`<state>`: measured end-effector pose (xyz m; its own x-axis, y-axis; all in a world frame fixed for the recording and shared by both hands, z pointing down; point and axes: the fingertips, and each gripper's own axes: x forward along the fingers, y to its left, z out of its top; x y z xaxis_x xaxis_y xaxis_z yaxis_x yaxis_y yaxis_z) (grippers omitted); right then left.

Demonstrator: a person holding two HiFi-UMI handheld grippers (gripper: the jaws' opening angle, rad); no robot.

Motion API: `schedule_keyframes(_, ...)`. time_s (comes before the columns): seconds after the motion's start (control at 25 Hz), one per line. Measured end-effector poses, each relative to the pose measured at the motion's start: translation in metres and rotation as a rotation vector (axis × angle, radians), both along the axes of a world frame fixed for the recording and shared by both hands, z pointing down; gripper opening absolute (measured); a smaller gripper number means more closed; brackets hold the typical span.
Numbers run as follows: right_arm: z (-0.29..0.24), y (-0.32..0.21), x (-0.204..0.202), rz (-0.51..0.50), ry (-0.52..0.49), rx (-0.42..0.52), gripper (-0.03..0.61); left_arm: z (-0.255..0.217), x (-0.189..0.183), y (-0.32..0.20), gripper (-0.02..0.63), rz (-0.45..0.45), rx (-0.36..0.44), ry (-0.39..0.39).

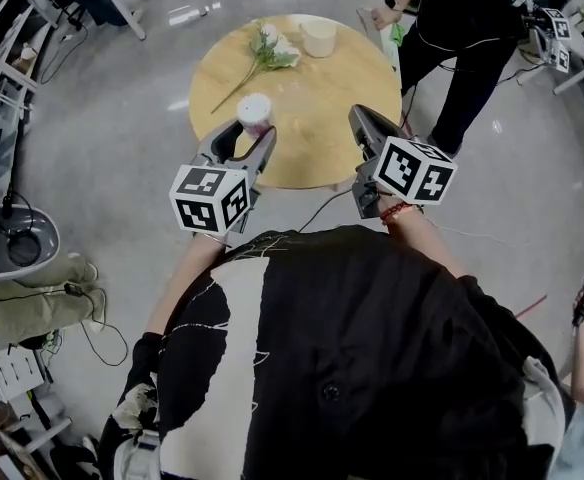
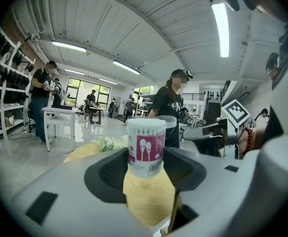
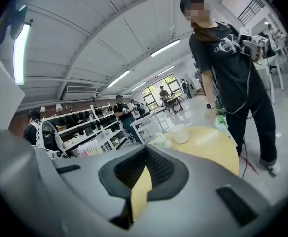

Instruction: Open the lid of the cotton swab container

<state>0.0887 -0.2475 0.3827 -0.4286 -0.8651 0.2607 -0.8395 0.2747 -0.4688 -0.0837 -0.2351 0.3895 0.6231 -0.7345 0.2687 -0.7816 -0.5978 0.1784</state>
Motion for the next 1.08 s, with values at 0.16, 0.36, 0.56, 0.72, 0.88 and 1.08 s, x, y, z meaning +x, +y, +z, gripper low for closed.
schedule_keyframes(0.16,0.007,-0.002,-0.006,-0.010,0.011,-0.003,0.003,0.005,-0.005,-0.002,0.235,-0.003,0.000,0.000)
schedule_keyframes(0.36,0.012,-0.007,-0.009,-0.016,0.011,-0.009,0.003,0.009,-0.009,-0.008,0.235,-0.012,-0.001,0.002)
schedule_keyframes(0.56,0.012,-0.006,-0.010,-0.014,0.014,-0.013,0.003,0.007,-0.010,-0.007,0.235,-0.013,-0.001,0.005)
schedule_keyframes(0.72,0.010,-0.005,-0.011,-0.019,0.016,-0.016,0.003,0.004,-0.010,-0.006,0.235,-0.017,0.000,0.006)
schedule_keyframes(0.88,0.011,-0.007,-0.013,-0.023,0.020,-0.019,0.003,0.004,-0.012,-0.008,0.235,-0.020,0.000,0.006)
schedule_keyframes(1.08,0.017,-0.009,-0.014,-0.027,0.025,-0.016,0.003,0.009,-0.013,-0.010,0.235,-0.024,0.000,0.010)
